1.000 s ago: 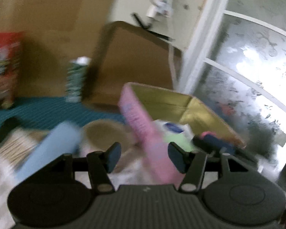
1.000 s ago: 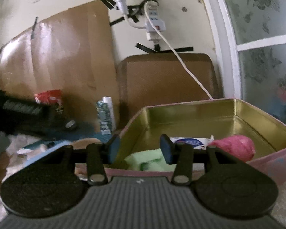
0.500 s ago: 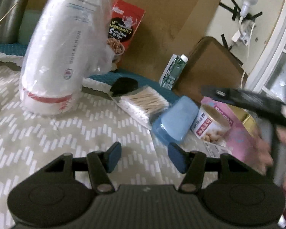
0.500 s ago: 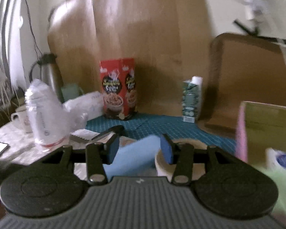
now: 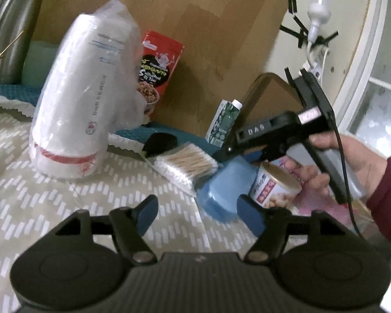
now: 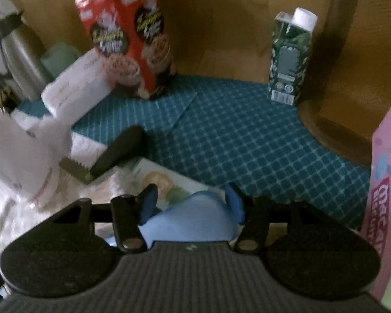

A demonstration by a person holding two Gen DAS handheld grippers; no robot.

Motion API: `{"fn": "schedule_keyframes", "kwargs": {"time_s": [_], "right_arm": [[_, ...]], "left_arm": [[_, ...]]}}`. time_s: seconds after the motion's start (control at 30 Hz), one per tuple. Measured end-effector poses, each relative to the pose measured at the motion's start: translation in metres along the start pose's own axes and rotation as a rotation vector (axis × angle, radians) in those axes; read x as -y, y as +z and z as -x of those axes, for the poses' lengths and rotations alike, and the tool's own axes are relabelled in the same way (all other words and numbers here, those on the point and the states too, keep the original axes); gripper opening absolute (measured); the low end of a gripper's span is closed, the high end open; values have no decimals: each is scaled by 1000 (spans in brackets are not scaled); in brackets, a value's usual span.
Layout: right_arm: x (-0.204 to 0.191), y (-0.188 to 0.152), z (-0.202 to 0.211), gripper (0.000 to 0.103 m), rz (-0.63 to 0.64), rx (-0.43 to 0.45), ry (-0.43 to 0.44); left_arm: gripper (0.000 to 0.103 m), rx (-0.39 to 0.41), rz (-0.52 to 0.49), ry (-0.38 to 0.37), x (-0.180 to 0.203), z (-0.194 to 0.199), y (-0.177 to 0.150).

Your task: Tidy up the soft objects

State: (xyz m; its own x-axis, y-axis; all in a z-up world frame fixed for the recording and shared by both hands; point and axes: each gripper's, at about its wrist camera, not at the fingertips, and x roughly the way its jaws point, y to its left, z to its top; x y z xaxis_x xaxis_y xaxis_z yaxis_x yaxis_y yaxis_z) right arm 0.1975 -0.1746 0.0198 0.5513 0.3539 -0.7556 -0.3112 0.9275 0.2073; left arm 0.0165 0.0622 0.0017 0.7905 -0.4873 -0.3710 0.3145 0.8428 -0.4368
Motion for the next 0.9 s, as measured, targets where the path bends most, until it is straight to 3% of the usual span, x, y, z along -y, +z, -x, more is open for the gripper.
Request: {"fn": "schedule_keyframes", "kwargs": {"time_s": [0.3,0.57,0.9], "right_arm": [[-29,-14,3,61,60,-25,63],[-47,-45,22,62,106,4,103],[-46,-114,54,61,-43,72,260]], "left_arm": [[69,15,123,-24,-20,2,3],[69,14,233,-45,-38,3,3],[69,9,260,-64,-42,3,1]]}}
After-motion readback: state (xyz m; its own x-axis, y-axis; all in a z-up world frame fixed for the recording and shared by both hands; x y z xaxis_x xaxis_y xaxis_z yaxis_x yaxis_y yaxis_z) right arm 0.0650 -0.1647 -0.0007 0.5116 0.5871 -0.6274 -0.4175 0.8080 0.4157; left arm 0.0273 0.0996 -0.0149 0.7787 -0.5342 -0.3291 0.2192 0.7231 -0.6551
